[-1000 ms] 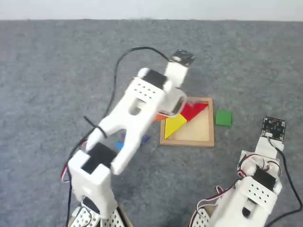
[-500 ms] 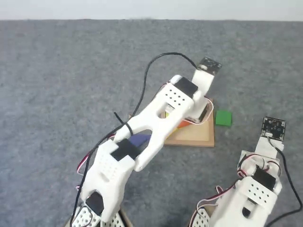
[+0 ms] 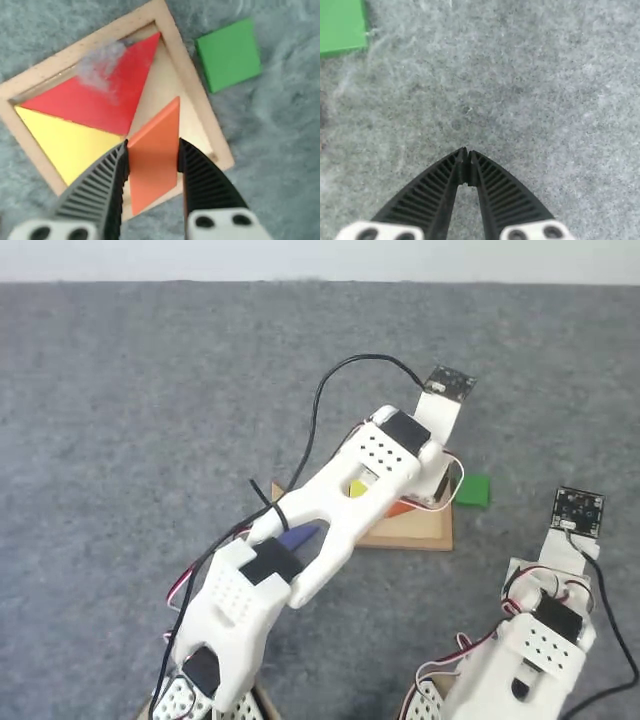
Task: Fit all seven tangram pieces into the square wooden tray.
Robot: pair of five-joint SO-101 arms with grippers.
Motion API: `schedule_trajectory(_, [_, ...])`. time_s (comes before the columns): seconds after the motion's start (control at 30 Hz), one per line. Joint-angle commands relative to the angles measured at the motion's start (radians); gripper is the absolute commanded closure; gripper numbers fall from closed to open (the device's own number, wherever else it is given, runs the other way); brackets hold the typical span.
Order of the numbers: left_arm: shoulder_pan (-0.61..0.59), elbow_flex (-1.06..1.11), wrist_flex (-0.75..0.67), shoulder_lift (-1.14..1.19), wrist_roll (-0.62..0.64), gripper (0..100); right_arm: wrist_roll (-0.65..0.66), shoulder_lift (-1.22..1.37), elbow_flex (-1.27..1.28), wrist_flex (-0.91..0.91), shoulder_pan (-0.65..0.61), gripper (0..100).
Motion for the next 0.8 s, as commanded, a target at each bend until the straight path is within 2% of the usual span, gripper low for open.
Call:
schedule_trajectory(0.0, [0.006, -0.05, -0.048, -0.005, 0.087, 99, 0.003, -0.027, -0.008, 0.012, -0.002, 99.2])
schedule_trajectory(0.13, [0.008, -0.051, -0.049, -0.006, 0.229, 98, 0.005, -0.027, -0.008, 0.008, -0.005, 99.2])
schedule_trajectory(0.2, [0.008, -0.05, -0.058, -0.005, 0.25, 98, 0.006, -0.027, -0.008, 0.008, -0.005, 99.2])
schedule_trajectory(0.37, [0.014, -0.05, -0.069, 0.005, 0.252, 92, 0.009, -0.027, -0.009, 0.012, -0.004, 99.2])
schedule_trajectory(0.63, [0.008, -0.168, -0.083, 0.147, 0.242, 91, 0.009, -0.027, -0.009, 0.013, -0.004, 99.2])
schedule_trajectory(0.77, [0.008, -0.268, -0.081, 0.206, 0.169, 88, 0.009, -0.027, -0.009, 0.013, -0.005, 99.2])
